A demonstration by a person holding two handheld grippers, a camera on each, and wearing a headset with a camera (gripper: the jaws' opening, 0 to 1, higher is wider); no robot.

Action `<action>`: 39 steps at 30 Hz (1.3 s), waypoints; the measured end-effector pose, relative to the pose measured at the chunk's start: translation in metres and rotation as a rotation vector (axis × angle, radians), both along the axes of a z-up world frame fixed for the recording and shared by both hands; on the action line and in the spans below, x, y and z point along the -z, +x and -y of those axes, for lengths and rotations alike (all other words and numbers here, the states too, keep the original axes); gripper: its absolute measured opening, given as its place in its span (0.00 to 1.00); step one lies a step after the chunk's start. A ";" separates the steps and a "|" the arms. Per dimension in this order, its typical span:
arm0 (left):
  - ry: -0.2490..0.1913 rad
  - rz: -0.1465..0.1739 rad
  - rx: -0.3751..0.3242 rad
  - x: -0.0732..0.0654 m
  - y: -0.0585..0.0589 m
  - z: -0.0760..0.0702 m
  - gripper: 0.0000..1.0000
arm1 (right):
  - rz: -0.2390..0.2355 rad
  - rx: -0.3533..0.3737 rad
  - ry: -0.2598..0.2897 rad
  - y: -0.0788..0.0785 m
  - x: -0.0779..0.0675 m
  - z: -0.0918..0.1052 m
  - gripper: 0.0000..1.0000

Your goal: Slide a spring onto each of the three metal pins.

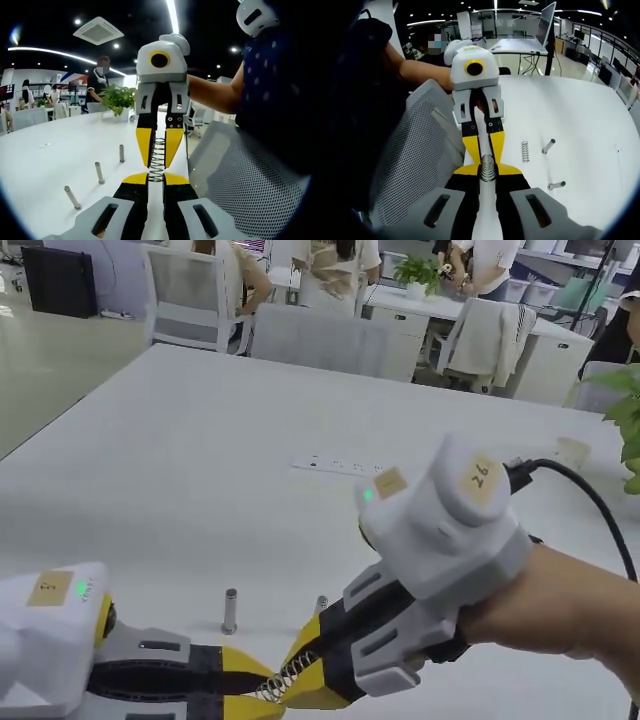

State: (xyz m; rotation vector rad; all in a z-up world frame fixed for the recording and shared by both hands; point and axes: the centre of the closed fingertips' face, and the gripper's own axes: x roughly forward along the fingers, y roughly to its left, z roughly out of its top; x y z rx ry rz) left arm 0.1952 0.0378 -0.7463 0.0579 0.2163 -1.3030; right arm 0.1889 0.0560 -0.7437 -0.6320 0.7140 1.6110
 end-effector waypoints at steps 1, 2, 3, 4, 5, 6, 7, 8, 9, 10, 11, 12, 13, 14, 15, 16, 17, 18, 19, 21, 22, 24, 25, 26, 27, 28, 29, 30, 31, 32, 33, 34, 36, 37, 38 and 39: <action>0.002 0.001 0.001 0.000 0.000 0.000 0.02 | 0.000 0.000 -0.006 0.000 0.001 0.000 0.08; 0.003 0.001 0.000 0.001 0.001 0.000 0.02 | 0.002 -0.001 -0.008 0.001 0.001 0.001 0.08; 0.002 0.000 0.000 0.001 0.001 0.000 0.02 | 0.002 0.000 -0.010 0.001 0.001 0.001 0.08; 0.002 -0.002 0.000 0.002 0.001 0.001 0.02 | 0.002 0.000 -0.011 0.001 0.001 0.001 0.08; 0.003 -0.002 0.001 0.002 0.001 0.001 0.02 | 0.002 -0.001 -0.013 0.001 0.001 0.001 0.08; 0.005 0.000 0.002 0.003 0.001 0.002 0.02 | 0.002 -0.002 -0.015 0.001 0.002 0.001 0.08; 0.007 0.000 0.003 0.003 0.000 0.002 0.02 | 0.003 -0.003 -0.017 0.000 0.002 0.001 0.08; 0.010 0.000 0.006 0.004 0.000 0.003 0.02 | 0.003 -0.005 -0.022 0.000 0.003 0.002 0.08; 0.013 0.002 0.006 0.004 0.000 0.003 0.02 | 0.005 -0.005 -0.024 0.000 0.003 0.002 0.08; 0.012 0.000 0.006 0.005 0.000 0.003 0.02 | 0.004 -0.005 -0.025 0.000 0.004 0.002 0.08; 0.011 -0.002 0.006 0.005 0.000 0.003 0.02 | 0.003 -0.005 -0.026 0.000 0.004 0.002 0.08; 0.009 -0.003 0.006 0.005 0.000 0.003 0.02 | 0.004 -0.006 -0.026 0.000 0.004 0.002 0.08; 0.008 -0.005 0.007 0.005 0.000 0.003 0.02 | 0.004 -0.007 -0.026 0.000 0.004 0.002 0.08; 0.009 -0.005 0.008 0.005 0.000 0.003 0.02 | 0.003 -0.008 -0.029 0.000 0.004 0.003 0.08; 0.011 -0.005 0.008 0.006 0.000 0.003 0.02 | 0.004 -0.009 -0.030 0.000 0.005 0.003 0.08; 0.012 -0.006 0.008 0.006 0.000 0.003 0.02 | 0.005 -0.010 -0.031 0.000 0.005 0.002 0.08; 0.014 -0.007 0.008 0.006 0.000 0.003 0.02 | 0.006 -0.011 -0.035 0.000 0.005 0.003 0.08; 0.016 -0.005 0.008 0.006 0.000 0.003 0.02 | 0.007 -0.011 -0.036 0.000 0.006 0.002 0.08; 0.018 -0.005 0.008 0.006 0.000 0.003 0.02 | 0.008 -0.013 -0.038 0.000 0.006 0.002 0.08; 0.019 -0.002 0.006 0.006 0.000 0.003 0.02 | 0.011 -0.014 -0.041 0.000 0.006 0.003 0.08; 0.018 -0.002 0.005 0.006 0.000 0.003 0.02 | 0.013 -0.016 -0.043 0.000 0.006 0.003 0.08; 0.020 0.000 0.005 0.006 0.000 0.003 0.02 | 0.015 -0.019 -0.048 0.000 0.005 0.003 0.08; 0.021 0.001 0.004 0.006 0.000 0.003 0.02 | 0.017 -0.020 -0.050 0.000 0.006 0.003 0.08; 0.023 0.002 0.003 0.006 0.000 0.003 0.02 | 0.020 -0.022 -0.054 0.000 0.006 0.003 0.08; 0.023 0.002 0.004 0.006 0.000 0.003 0.02 | 0.020 -0.023 -0.054 0.000 0.005 0.003 0.08; 0.025 0.003 0.003 0.006 0.000 0.003 0.03 | 0.021 -0.023 -0.056 0.000 0.006 0.003 0.08; 0.026 0.004 0.001 0.006 0.000 0.003 0.03 | 0.023 -0.023 -0.056 0.000 0.006 0.003 0.08; 0.028 0.004 -0.002 0.006 0.000 0.003 0.03 | 0.025 -0.023 -0.060 0.001 0.006 0.004 0.08; 0.029 0.004 -0.003 0.006 0.001 0.003 0.03 | 0.027 -0.022 -0.062 0.001 0.006 0.004 0.08; 0.031 0.004 -0.004 0.006 0.001 0.003 0.03 | 0.027 -0.021 -0.063 0.001 0.006 0.004 0.08; 0.033 0.005 -0.006 0.007 0.001 0.002 0.03 | 0.028 -0.021 -0.065 0.001 0.006 0.004 0.08; 0.034 0.004 -0.007 0.007 0.001 0.002 0.04 | 0.032 -0.020 -0.068 0.002 0.006 0.005 0.08; 0.035 0.002 -0.010 0.007 0.001 0.002 0.06 | 0.033 -0.018 -0.071 0.003 0.007 0.006 0.08; 0.036 0.001 -0.011 0.008 0.002 0.002 0.06 | 0.033 -0.016 -0.073 0.004 0.007 0.006 0.08; 0.036 0.001 -0.013 0.008 0.002 0.002 0.08 | 0.033 -0.016 -0.074 0.004 0.007 0.007 0.08; 0.036 -0.001 -0.015 0.008 0.002 0.001 0.08 | 0.034 -0.015 -0.075 0.004 0.007 0.007 0.08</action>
